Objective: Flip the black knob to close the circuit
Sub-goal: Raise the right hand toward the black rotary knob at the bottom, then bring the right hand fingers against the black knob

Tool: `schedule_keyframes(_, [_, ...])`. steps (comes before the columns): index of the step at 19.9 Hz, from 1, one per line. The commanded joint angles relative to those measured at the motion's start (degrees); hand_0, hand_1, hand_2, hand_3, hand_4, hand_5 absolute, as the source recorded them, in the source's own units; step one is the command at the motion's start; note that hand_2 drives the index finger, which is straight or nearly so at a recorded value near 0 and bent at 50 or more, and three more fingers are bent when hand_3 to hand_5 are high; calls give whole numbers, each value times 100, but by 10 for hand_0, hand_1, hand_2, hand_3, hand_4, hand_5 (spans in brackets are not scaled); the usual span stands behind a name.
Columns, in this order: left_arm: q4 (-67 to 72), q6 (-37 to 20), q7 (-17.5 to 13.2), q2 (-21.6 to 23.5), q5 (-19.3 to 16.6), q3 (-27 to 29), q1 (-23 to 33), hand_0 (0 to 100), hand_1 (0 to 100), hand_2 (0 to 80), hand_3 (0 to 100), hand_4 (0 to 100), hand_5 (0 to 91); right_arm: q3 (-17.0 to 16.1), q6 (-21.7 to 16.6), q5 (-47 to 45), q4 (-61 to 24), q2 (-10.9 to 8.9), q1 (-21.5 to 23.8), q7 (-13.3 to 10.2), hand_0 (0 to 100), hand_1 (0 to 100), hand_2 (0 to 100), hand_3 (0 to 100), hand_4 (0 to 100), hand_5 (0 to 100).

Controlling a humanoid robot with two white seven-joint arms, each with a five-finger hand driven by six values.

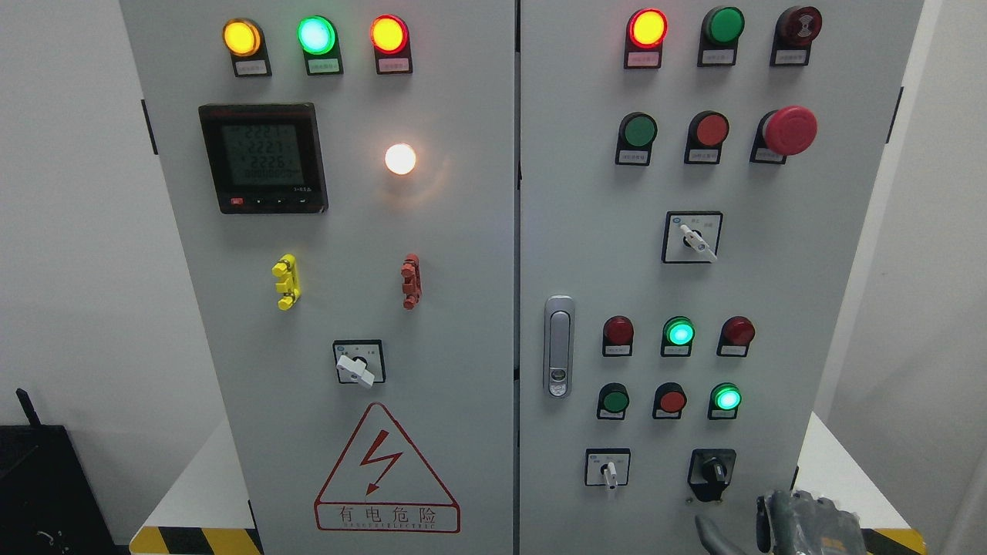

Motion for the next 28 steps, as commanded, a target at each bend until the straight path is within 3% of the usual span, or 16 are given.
schedule_keyframes(1, [-193,-1,-2,-2,44,62,193,0,0,0,50,27,0,-7,-2,1,151,58,-117,45,0,80,876,1000,799,880])
schedule_keyframes(28, [-193,-1,-2,-2,44,62,193,0,0,0,48,26,0,19,209,-7,459,67,-425,45,0,92,877,1000,802,892])
